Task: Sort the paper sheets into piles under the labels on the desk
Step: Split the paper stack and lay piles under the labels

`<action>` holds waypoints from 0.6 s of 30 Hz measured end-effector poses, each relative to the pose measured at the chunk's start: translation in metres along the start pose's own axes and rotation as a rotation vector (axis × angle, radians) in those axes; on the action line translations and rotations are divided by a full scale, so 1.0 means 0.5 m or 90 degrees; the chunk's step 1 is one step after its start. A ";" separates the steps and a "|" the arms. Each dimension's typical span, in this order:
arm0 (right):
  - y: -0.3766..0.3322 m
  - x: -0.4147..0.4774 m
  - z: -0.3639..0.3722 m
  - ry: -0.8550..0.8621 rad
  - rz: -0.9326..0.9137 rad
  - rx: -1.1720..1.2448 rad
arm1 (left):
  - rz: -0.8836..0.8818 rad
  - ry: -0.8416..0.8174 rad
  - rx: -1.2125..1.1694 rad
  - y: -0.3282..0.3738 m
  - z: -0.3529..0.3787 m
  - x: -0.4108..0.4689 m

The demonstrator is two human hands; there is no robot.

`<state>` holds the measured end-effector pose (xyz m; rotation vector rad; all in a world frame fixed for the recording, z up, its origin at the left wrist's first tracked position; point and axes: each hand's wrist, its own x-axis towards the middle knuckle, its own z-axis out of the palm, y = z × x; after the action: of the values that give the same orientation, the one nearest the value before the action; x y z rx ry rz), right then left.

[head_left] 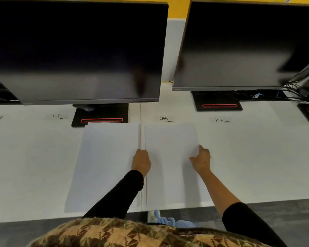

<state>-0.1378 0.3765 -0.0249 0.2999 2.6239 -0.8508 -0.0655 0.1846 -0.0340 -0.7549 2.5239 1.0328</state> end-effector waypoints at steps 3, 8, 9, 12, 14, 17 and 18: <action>0.000 0.008 -0.003 0.003 0.001 -0.046 | 0.014 0.016 0.041 0.004 0.003 -0.004; -0.006 0.004 -0.005 0.018 0.003 -0.112 | 0.031 0.050 0.050 0.009 -0.009 -0.003; -0.013 0.003 -0.002 0.025 0.000 -0.124 | 0.039 0.063 0.033 0.008 -0.018 -0.003; -0.049 -0.008 0.017 0.048 -0.049 -0.124 | 0.064 0.131 -0.033 -0.005 -0.059 0.000; -0.083 -0.020 0.040 0.032 -0.111 -0.080 | 0.064 0.197 -0.063 -0.023 -0.093 0.002; -0.137 -0.050 0.084 -0.064 -0.206 0.050 | 0.033 0.276 -0.060 -0.070 -0.146 0.008; -0.157 -0.063 0.100 -0.096 -0.219 0.078 | 0.011 0.287 -0.049 -0.089 -0.166 0.010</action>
<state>-0.1194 0.2815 -0.0088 -0.1861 2.5224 -1.0989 -0.0510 0.0965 -0.0035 -1.0966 2.8773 1.0676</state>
